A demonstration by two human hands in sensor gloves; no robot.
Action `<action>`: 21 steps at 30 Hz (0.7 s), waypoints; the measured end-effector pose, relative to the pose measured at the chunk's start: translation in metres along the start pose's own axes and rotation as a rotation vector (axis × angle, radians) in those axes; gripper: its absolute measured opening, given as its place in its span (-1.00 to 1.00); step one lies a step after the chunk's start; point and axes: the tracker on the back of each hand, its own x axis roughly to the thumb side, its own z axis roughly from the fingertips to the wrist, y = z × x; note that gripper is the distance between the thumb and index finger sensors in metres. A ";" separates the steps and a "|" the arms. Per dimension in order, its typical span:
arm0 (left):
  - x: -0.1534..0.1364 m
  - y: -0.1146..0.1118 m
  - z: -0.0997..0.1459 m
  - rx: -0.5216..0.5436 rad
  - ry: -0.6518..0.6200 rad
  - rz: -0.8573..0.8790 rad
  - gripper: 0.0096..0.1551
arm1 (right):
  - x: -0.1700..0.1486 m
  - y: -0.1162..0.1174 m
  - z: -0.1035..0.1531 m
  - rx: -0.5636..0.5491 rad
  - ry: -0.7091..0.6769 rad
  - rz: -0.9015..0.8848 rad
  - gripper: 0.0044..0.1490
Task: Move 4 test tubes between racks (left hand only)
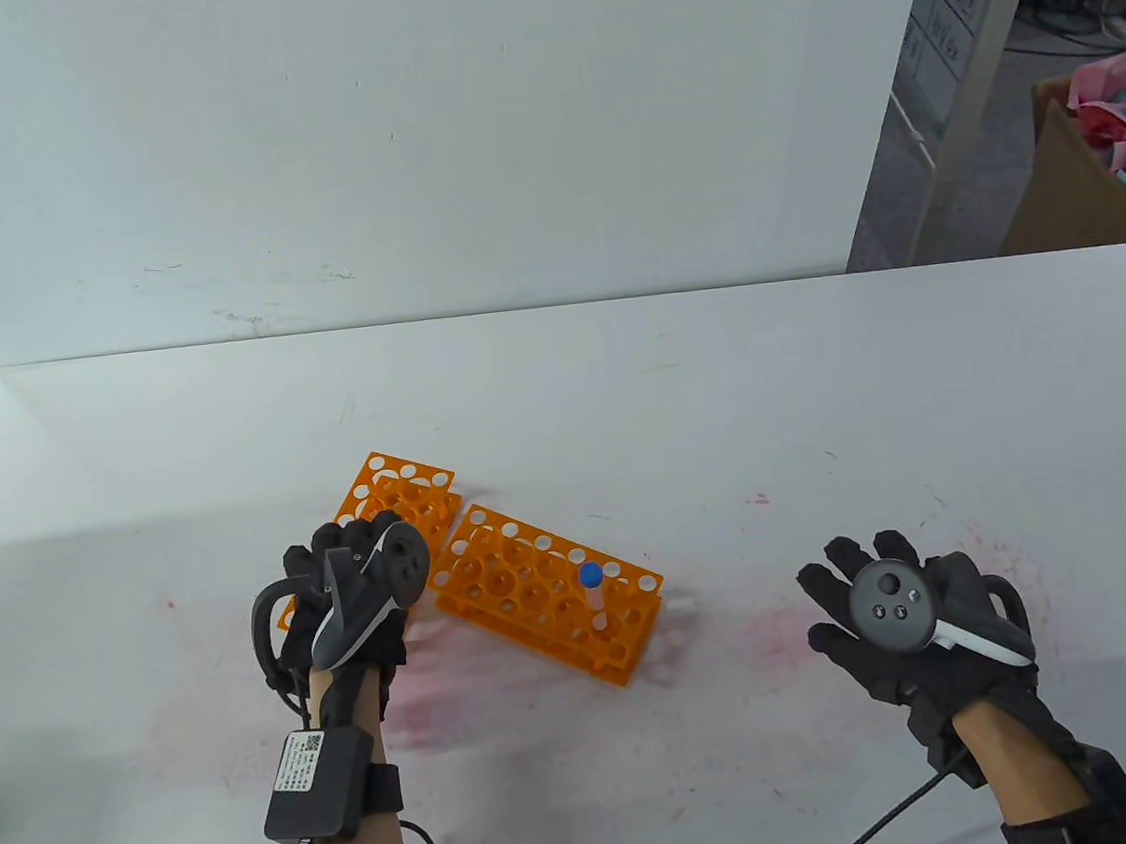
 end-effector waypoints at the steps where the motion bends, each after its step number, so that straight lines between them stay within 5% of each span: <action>1: 0.001 0.000 0.000 0.010 0.001 -0.005 -0.38 | 0.000 0.000 0.000 0.001 -0.001 0.000 -0.19; 21: -0.002 0.011 0.002 0.080 0.003 0.004 -0.39 | 0.000 0.001 0.000 -0.004 -0.003 -0.003 -0.19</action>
